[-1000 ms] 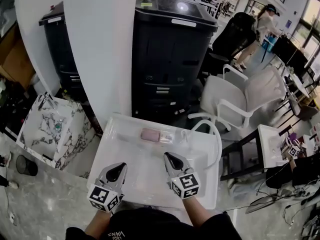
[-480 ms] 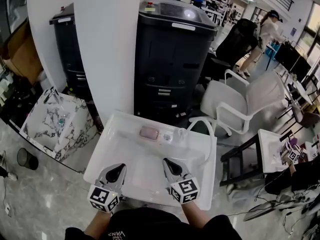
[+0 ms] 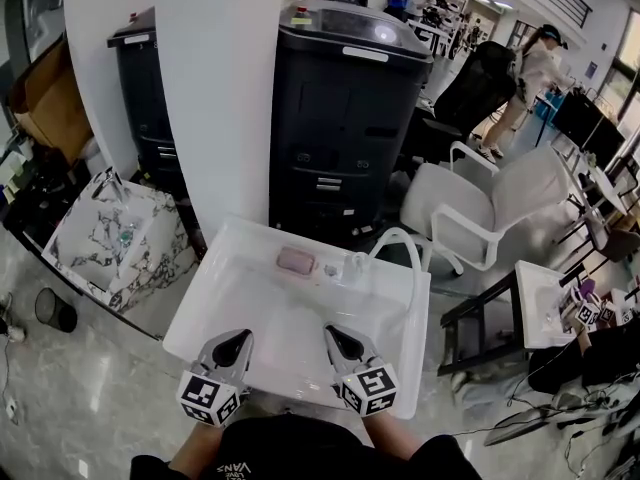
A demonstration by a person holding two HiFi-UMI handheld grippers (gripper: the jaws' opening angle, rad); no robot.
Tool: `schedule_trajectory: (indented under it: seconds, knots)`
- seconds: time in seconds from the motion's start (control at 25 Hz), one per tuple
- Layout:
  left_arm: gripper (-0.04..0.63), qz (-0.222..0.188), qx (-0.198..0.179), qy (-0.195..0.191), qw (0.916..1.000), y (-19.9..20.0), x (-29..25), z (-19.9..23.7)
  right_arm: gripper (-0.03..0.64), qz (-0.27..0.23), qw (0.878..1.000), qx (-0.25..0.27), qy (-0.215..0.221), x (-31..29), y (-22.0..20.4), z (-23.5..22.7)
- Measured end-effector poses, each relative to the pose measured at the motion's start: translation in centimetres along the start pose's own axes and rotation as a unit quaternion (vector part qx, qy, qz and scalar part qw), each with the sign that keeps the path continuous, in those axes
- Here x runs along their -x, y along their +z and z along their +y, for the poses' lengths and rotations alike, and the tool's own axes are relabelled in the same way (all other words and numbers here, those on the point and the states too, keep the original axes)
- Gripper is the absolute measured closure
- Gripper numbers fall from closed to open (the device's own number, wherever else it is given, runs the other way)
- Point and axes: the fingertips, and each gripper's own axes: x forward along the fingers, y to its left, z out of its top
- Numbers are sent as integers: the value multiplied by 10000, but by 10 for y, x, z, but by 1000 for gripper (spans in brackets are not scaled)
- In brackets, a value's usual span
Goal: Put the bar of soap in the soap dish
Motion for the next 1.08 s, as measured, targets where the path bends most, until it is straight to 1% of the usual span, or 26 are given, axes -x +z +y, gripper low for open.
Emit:
schedule_trajectory:
  seconds: [0.52, 0.8, 1.08]
  knots:
    - [548, 14, 11, 89, 10000, -8, 7, -16, 614, 38, 9999, -31, 101, 18, -10, 2]
    - [549, 12, 59, 169, 9998, -12, 12, -17, 614, 73, 9999, -66, 108, 20, -14, 1]
    - [549, 17, 84, 171, 9998, -13, 13, -18, 615, 84, 9998, -114, 103, 21, -15, 1]
